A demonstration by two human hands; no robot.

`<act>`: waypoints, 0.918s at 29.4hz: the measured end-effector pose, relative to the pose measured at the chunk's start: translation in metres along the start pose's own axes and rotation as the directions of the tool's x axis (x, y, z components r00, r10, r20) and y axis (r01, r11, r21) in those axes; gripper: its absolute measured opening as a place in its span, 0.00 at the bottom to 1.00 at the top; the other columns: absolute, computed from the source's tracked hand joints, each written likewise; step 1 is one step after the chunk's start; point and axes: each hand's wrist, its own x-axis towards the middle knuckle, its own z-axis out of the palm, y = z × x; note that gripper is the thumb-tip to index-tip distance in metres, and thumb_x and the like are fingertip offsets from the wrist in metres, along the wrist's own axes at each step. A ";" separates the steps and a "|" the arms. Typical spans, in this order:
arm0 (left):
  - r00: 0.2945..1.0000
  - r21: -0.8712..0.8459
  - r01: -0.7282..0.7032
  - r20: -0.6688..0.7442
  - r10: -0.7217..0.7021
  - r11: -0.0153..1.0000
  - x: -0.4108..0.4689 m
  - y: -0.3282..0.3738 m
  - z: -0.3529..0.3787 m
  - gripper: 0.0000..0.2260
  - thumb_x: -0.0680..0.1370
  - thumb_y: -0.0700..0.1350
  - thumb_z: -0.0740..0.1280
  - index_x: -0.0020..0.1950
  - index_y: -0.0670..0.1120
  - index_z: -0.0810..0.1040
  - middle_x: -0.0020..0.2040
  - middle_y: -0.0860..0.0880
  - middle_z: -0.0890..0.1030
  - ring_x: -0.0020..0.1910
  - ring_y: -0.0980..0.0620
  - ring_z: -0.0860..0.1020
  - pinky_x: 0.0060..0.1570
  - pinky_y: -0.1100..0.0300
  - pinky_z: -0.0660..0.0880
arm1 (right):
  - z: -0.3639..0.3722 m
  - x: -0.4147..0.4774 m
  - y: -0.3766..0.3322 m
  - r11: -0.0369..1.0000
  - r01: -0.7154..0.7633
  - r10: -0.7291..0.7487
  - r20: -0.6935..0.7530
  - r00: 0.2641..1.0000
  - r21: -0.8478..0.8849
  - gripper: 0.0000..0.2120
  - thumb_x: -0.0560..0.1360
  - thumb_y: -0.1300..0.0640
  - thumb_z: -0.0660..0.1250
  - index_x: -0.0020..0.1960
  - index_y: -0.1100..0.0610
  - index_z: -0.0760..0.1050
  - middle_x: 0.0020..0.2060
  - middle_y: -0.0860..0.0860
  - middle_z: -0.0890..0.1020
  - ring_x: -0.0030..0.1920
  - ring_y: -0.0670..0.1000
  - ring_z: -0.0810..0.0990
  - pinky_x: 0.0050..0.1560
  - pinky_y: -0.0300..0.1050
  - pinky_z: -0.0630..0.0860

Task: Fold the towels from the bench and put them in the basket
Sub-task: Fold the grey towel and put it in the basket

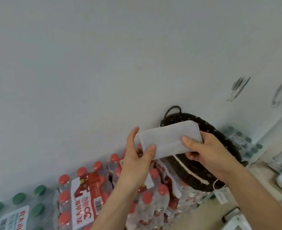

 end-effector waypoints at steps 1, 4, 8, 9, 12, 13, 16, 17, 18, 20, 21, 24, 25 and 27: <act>1.000 0.015 -0.005 0.026 0.004 1.000 0.009 0.001 0.021 0.27 0.79 0.46 0.66 0.70 0.68 0.59 0.51 0.45 0.83 0.48 0.50 0.83 0.47 0.58 0.81 | -0.023 0.008 0.000 0.998 -0.041 0.041 -0.003 0.999 0.054 0.08 0.76 0.60 0.67 0.55 0.59 0.78 0.37 0.50 0.81 0.34 0.47 0.76 0.37 0.40 0.77; 0.997 0.162 -0.011 0.072 -0.001 0.987 0.036 -0.001 0.080 0.23 0.80 0.44 0.63 0.64 0.70 0.61 0.42 0.42 0.81 0.36 0.51 0.80 0.41 0.57 0.81 | -0.085 0.037 0.008 0.985 -0.124 0.136 -0.102 0.985 0.123 0.11 0.76 0.63 0.67 0.58 0.62 0.75 0.42 0.55 0.81 0.34 0.49 0.78 0.33 0.38 0.79; 0.994 0.555 0.002 0.087 -0.060 0.832 0.064 -0.019 0.126 0.14 0.80 0.50 0.61 0.62 0.66 0.67 0.38 0.50 0.79 0.37 0.51 0.82 0.46 0.51 0.79 | -0.124 0.075 0.036 0.974 -0.227 0.218 -0.259 0.941 -0.005 0.18 0.75 0.62 0.69 0.60 0.57 0.65 0.46 0.61 0.78 0.29 0.52 0.77 0.30 0.42 0.77; 0.995 0.635 -0.007 0.084 -0.061 0.773 0.068 -0.020 0.132 0.14 0.79 0.50 0.60 0.64 0.64 0.67 0.39 0.51 0.80 0.38 0.52 0.82 0.47 0.53 0.78 | -0.127 0.082 0.042 0.964 -0.255 0.227 -0.271 0.936 -0.073 0.17 0.75 0.61 0.69 0.58 0.57 0.64 0.45 0.61 0.78 0.28 0.52 0.77 0.30 0.43 0.77; 0.992 0.847 -0.071 0.118 -0.055 0.527 0.079 -0.019 0.146 0.19 0.78 0.52 0.59 0.69 0.56 0.65 0.53 0.48 0.81 0.52 0.47 0.79 0.55 0.52 0.74 | -0.130 0.100 0.055 0.927 -0.296 0.237 -0.253 0.938 -0.232 0.14 0.74 0.60 0.66 0.55 0.59 0.64 0.45 0.60 0.78 0.28 0.52 0.78 0.29 0.43 0.79; 0.989 0.888 -0.083 0.129 -0.071 0.453 0.081 -0.020 0.150 0.21 0.77 0.53 0.61 0.70 0.54 0.64 0.57 0.47 0.80 0.55 0.45 0.78 0.56 0.52 0.73 | -0.131 0.104 0.058 0.917 -0.312 0.253 -0.239 0.937 -0.250 0.13 0.74 0.61 0.65 0.55 0.59 0.64 0.46 0.61 0.78 0.29 0.52 0.79 0.28 0.43 0.79; 0.984 0.966 -0.113 0.142 -0.112 0.231 0.083 -0.025 0.158 0.27 0.74 0.53 0.64 0.72 0.53 0.61 0.60 0.46 0.78 0.57 0.42 0.77 0.54 0.51 0.73 | -0.134 0.116 0.066 0.889 -0.371 0.333 -0.176 0.926 -0.269 0.15 0.75 0.61 0.63 0.59 0.60 0.64 0.51 0.61 0.76 0.31 0.53 0.80 0.29 0.43 0.79; 0.984 0.979 -0.121 0.140 -0.106 0.163 0.084 -0.027 0.161 0.26 0.74 0.51 0.64 0.71 0.52 0.61 0.59 0.46 0.78 0.56 0.41 0.77 0.52 0.51 0.73 | -0.135 0.119 0.069 0.881 -0.384 0.353 -0.156 0.923 -0.277 0.16 0.75 0.62 0.62 0.61 0.61 0.63 0.52 0.61 0.76 0.32 0.54 0.81 0.30 0.44 0.80; 0.986 0.987 -0.126 0.136 -0.101 0.104 0.085 -0.028 0.164 0.24 0.74 0.48 0.63 0.70 0.52 0.62 0.58 0.45 0.78 0.55 0.41 0.78 0.49 0.51 0.73 | -0.135 0.123 0.071 0.874 -0.395 0.369 -0.140 0.919 -0.283 0.17 0.75 0.63 0.61 0.62 0.61 0.63 0.52 0.60 0.75 0.33 0.54 0.81 0.32 0.45 0.80; 0.984 0.990 -0.142 0.142 -0.106 0.006 0.087 -0.030 0.168 0.22 0.75 0.43 0.62 0.68 0.50 0.64 0.56 0.46 0.79 0.54 0.41 0.79 0.45 0.53 0.71 | -0.135 0.128 0.075 0.865 -0.413 0.397 -0.113 0.911 -0.286 0.16 0.76 0.64 0.59 0.63 0.61 0.64 0.51 0.59 0.75 0.36 0.54 0.81 0.34 0.47 0.82; 0.982 0.987 -0.155 0.149 -0.113 -0.041 0.088 -0.031 0.170 0.21 0.75 0.41 0.61 0.68 0.50 0.64 0.55 0.46 0.80 0.53 0.41 0.79 0.44 0.53 0.71 | -0.134 0.130 0.075 0.861 -0.426 0.413 -0.106 0.904 -0.277 0.15 0.76 0.65 0.58 0.62 0.62 0.65 0.50 0.58 0.75 0.36 0.54 0.81 0.35 0.47 0.82; 0.976 0.971 -0.182 0.159 -0.151 -0.154 0.090 -0.034 0.172 0.20 0.76 0.39 0.61 0.67 0.49 0.64 0.53 0.46 0.81 0.52 0.42 0.79 0.42 0.54 0.69 | -0.133 0.134 0.079 0.846 -0.469 0.461 -0.093 0.883 -0.256 0.12 0.75 0.66 0.56 0.59 0.62 0.67 0.45 0.59 0.76 0.35 0.54 0.80 0.37 0.48 0.83; 0.973 0.964 -0.192 0.162 -0.163 -0.185 0.090 -0.034 0.172 0.19 0.76 0.40 0.62 0.66 0.49 0.66 0.53 0.47 0.81 0.52 0.43 0.79 0.41 0.54 0.68 | -0.132 0.132 0.080 0.838 -0.477 0.471 -0.089 0.878 -0.267 0.11 0.75 0.66 0.56 0.56 0.62 0.68 0.44 0.59 0.76 0.34 0.54 0.80 0.36 0.47 0.82; 0.968 0.944 -0.215 0.172 -0.181 -0.251 0.091 -0.035 0.173 0.16 0.76 0.43 0.64 0.63 0.50 0.69 0.55 0.46 0.79 0.55 0.43 0.75 0.41 0.54 0.67 | -0.132 0.131 0.081 0.819 -0.489 0.490 -0.079 0.868 -0.301 0.06 0.76 0.67 0.56 0.49 0.59 0.68 0.43 0.58 0.76 0.33 0.54 0.80 0.34 0.47 0.82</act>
